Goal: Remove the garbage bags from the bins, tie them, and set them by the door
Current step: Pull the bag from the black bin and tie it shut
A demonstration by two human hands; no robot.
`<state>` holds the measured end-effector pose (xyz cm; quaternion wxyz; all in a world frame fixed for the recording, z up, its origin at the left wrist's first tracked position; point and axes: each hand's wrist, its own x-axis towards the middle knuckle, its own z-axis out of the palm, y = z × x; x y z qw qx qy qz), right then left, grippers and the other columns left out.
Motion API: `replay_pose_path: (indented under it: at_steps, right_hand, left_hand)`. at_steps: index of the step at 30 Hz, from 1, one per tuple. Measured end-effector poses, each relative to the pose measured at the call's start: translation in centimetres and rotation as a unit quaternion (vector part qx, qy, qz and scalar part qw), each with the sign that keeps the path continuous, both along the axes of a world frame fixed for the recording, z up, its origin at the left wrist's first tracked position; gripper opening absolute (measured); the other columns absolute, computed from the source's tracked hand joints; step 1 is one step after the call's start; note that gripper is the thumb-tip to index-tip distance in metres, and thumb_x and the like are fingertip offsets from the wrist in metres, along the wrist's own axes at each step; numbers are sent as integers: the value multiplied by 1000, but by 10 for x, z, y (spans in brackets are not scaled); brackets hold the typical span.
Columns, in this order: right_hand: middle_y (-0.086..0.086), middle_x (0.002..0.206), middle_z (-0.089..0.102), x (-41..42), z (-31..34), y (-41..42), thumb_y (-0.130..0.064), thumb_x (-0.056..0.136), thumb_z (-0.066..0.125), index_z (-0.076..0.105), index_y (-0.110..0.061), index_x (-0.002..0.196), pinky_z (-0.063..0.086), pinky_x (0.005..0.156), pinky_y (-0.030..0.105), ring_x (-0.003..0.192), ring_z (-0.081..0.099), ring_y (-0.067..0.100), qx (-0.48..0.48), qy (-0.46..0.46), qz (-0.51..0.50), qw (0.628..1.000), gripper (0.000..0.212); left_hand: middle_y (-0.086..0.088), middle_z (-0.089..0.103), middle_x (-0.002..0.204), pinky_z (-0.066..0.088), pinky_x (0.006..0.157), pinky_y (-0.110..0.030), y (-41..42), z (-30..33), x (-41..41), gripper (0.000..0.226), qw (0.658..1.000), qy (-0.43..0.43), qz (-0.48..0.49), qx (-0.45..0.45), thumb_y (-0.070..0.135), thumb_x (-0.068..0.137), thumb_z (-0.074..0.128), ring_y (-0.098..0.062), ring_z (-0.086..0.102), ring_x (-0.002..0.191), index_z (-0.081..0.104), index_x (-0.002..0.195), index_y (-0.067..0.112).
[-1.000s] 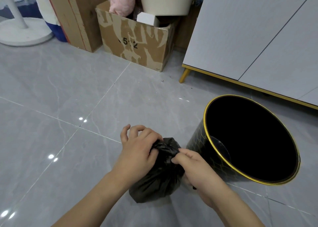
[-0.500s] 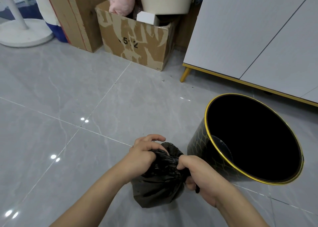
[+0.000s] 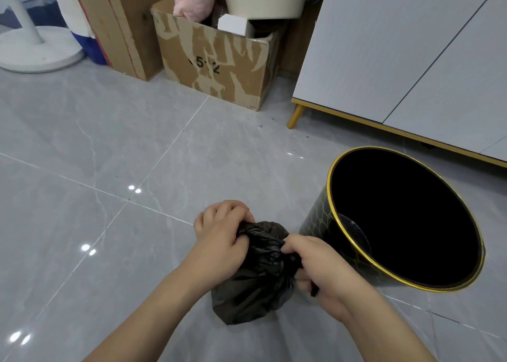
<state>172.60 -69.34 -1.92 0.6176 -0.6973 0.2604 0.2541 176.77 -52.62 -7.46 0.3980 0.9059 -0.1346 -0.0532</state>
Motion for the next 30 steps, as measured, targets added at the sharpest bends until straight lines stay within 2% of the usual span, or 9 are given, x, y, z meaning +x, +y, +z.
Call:
replay_pose_path:
  at_steps: [2, 7, 10, 15, 19, 21, 24, 27, 30]
  right_hand:
    - [-4, 55, 28, 1, 0, -5, -14, 80, 49, 37, -21, 62, 16, 40, 23, 44, 18, 10, 58, 18, -39, 997, 22]
    - [-4, 56, 33, 0, -2, -5, -14, 76, 47, 42, -20, 63, 19, 37, 21, 43, 21, 10, 123, 20, -75, 989, 15]
    - [-3, 57, 31, 0, -4, 0, -15, 79, 47, 43, -19, 67, 19, 37, 21, 43, 21, 10, 106, 14, -95, 990, 13]
    - [-3, 58, 26, 2, 2, 4, -20, 84, 45, 37, -21, 65, 15, 42, 24, 46, 18, 11, 65, -3, -107, 992, 20]
    - [-6, 47, 34, 4, 12, 6, -27, 90, 44, 45, -22, 51, 26, 42, 23, 41, 30, 10, -23, -40, -124, 991, 39]
    - [-7, 46, 37, 3, 14, 8, -28, 92, 46, 51, -19, 57, 28, 37, 19, 36, 33, 7, -12, -35, -137, 990, 36]
    - [-5, 52, 34, 1, 17, 10, -30, 91, 47, 56, -15, 74, 18, 40, 23, 38, 25, 9, 19, -14, -129, 991, 24]
    - [-10, 38, 37, 0, 19, 11, -24, 95, 45, 53, -14, 62, 24, 32, 17, 28, 31, 3, 20, -27, -114, 993, 36]
    - [-11, 35, 35, 0, 21, 13, -20, 95, 43, 45, -14, 58, 26, 30, 14, 27, 31, 2, 10, -41, -103, 994, 38]
  left_hand:
    - [25, 44, 114, 20, 103, -23, 11, 5, -6, 33, 998, -2, -37, -49, 19, 76, 45, -3, 36, 116, 46, 102, 39]
    - [20, 38, 123, 38, 86, -29, 27, 30, -23, 40, 980, 76, -51, -177, 24, 75, 57, -13, 33, 124, 41, 107, 42]
    - [27, 33, 127, 27, 103, -30, 25, 30, -24, 29, 991, 18, -85, -104, 40, 74, 62, -8, 21, 133, 53, 102, 43]
    - [26, 38, 126, 20, 108, -37, 19, 20, -18, 11, 991, -96, -90, -26, 48, 79, 57, -3, 20, 131, 60, 86, 41]
    - [24, 50, 115, 29, 106, -34, 17, 34, -16, 17, 990, 12, -43, -132, 49, 78, 53, 1, 31, 126, 60, 82, 34]
    - [21, 52, 114, 33, 105, -35, 19, 41, -16, 13, 985, 47, -55, -155, 45, 78, 55, -3, 36, 123, 58, 84, 33]
    - [26, 47, 115, 25, 105, -29, 18, 37, -18, 21, 992, -16, -98, -73, 42, 75, 63, -4, 32, 125, 57, 95, 39]
    - [27, 44, 117, 16, 105, -26, 14, 26, -16, 21, 992, -69, -105, -25, 50, 75, 59, 1, 28, 122, 60, 93, 40]
    - [25, 45, 116, 17, 103, -28, 14, 24, -11, 14, 989, -98, -108, -1, 47, 78, 54, -6, 30, 118, 60, 88, 38]
